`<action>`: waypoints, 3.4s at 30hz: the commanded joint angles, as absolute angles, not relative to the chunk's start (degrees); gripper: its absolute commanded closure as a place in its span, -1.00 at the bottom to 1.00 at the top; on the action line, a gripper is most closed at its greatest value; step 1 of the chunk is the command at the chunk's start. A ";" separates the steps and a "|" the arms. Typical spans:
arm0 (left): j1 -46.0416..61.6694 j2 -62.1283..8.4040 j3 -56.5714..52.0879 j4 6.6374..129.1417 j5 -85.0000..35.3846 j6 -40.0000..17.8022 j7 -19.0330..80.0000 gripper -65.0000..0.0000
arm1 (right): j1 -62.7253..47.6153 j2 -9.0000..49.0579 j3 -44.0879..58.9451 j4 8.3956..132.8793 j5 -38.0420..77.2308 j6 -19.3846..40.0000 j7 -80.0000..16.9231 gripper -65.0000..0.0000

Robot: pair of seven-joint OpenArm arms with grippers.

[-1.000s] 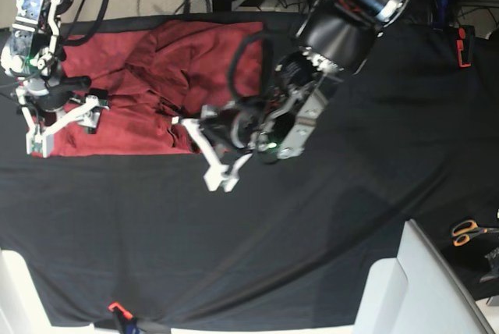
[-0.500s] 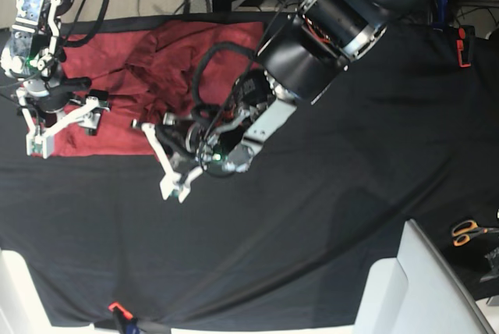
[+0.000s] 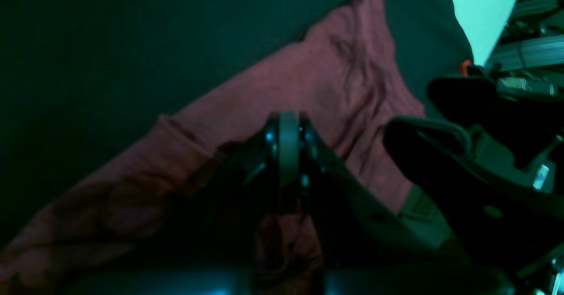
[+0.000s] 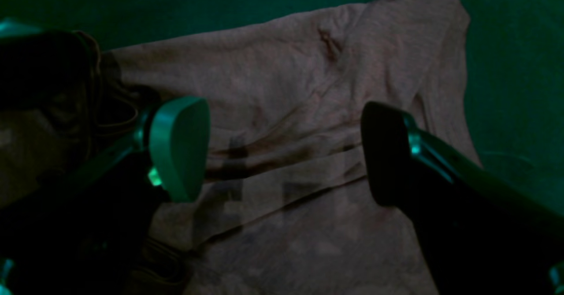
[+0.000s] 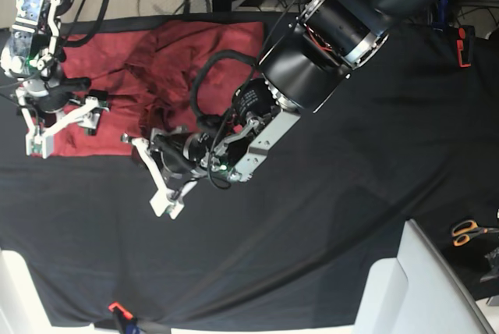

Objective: Fold the T-shirt properly

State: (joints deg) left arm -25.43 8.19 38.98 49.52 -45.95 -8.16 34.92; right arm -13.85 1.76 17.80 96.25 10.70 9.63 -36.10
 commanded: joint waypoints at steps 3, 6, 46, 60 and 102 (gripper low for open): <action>-27.38 7.87 39.34 50.77 -46.73 -6.81 35.82 1.00 | -13.23 2.15 17.80 97.19 11.03 9.71 -34.86 -0.55; -26.77 7.60 39.52 50.77 -44.53 -0.75 36.70 1.00 | -13.23 2.15 17.71 97.19 11.03 9.71 -34.86 -0.55; 9.63 -21.05 -9.19 90.86 -39.60 -7.16 46.29 1.00 | -4.62 5.67 -0.48 94.02 10.68 15.52 -35.21 -0.54; 20.70 -19.56 -23.96 97.01 -39.60 -7.34 46.29 1.00 | 2.07 1.36 -0.13 79.69 10.77 15.52 -38.37 -0.54; 18.42 -19.30 -24.04 90.33 -39.60 -7.34 46.29 1.00 | -2.07 -0.75 10.07 81.80 11.03 10.15 -40.31 0.96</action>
